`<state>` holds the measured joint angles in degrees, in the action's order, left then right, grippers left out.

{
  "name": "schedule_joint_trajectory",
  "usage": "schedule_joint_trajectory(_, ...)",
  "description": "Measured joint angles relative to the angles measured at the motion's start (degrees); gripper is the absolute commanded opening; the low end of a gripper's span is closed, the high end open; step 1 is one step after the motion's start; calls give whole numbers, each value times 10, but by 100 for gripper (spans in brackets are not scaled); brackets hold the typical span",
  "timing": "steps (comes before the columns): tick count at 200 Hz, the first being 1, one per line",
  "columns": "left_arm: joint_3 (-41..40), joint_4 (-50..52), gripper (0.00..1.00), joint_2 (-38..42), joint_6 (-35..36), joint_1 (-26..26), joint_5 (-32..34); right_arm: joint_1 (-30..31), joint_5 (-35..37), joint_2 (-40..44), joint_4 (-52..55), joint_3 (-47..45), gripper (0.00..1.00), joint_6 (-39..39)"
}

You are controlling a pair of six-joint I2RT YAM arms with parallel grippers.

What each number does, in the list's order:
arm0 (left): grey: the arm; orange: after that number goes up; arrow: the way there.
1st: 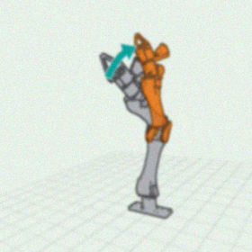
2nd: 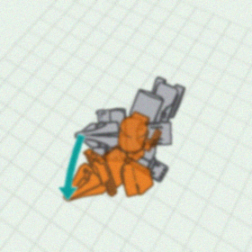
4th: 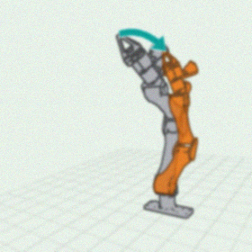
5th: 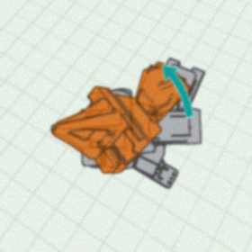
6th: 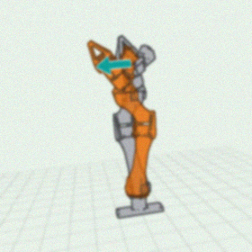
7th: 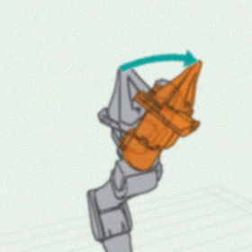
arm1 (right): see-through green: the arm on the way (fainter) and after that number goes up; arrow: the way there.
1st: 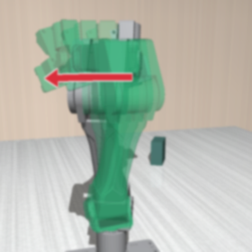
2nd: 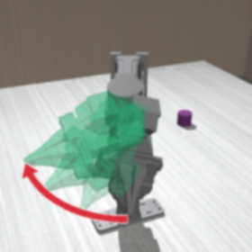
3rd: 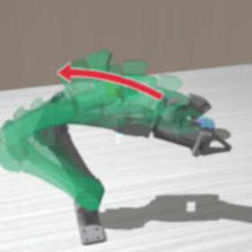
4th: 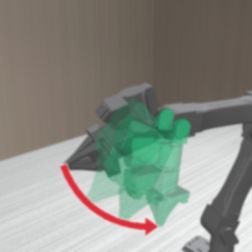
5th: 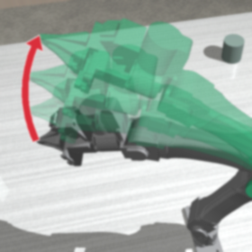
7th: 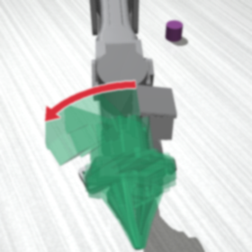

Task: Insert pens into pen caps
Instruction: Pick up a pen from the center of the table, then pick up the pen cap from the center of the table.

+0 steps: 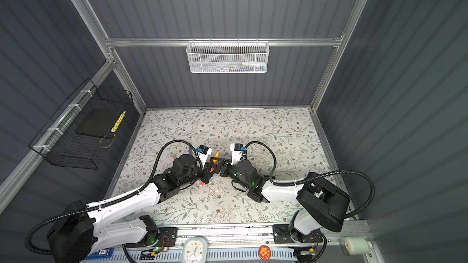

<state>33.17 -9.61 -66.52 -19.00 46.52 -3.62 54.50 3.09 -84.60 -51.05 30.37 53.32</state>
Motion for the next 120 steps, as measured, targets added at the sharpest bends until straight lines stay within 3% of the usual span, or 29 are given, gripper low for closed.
schedule_joint_trajectory(67, -43, -29, 0, 0, 0, 0, 44, -67, 15, 111, 87, -72, 77, 1)
schedule_joint_trajectory(120, -57, -37, 0, -9, -1, 0, 82, -100, 57, 122, 269, -50, 72, -13)
